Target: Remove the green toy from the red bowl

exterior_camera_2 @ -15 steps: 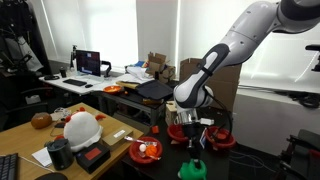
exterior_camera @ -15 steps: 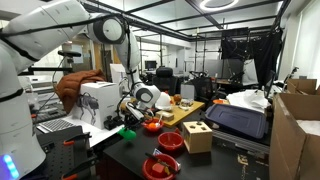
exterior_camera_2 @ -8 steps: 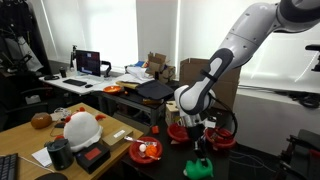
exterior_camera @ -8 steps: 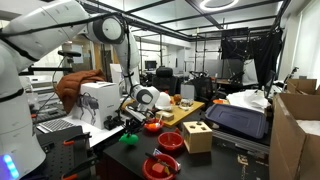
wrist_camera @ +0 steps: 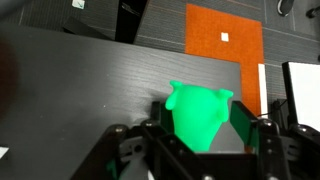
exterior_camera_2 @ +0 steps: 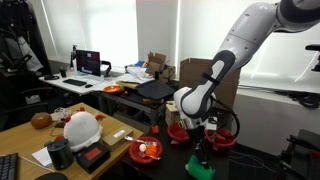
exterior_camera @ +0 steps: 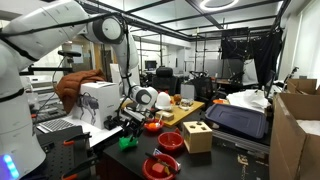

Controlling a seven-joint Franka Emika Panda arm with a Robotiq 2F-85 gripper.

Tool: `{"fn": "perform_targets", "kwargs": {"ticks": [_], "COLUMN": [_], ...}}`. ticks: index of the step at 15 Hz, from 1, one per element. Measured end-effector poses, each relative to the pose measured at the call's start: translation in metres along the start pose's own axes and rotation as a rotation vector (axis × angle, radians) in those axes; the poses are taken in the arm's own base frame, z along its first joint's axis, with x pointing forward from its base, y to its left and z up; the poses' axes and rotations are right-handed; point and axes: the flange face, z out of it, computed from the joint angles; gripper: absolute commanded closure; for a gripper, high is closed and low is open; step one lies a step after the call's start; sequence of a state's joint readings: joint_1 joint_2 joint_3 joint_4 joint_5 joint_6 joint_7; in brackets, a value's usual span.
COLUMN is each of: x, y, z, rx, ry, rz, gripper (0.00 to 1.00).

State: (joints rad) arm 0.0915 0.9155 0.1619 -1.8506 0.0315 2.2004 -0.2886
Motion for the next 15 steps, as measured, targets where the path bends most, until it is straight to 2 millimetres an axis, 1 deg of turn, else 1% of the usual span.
{"fn": "perform_targets", "kwargs": {"ticks": [5,7,9,11,13,15], "x": [0.001,0.001,-0.001,-0.011,-0.026,-0.041], "y": [-0.012,-0.014,-0.010,-0.001,0.009,0.018], "z": [0.004,-0.003,-0.025,-0.061,-0.100,-0.133], "rx": [0.000,0.011,0.029,0.039,0.033,0.012], "ry": [-0.009,0.004,0.040,0.089,0.141,0.187], "rz": [-0.017,-0.003,0.035,0.090,0.143,0.193], "gripper": [0.00,0.00,0.00,0.00,0.00,0.00]}}
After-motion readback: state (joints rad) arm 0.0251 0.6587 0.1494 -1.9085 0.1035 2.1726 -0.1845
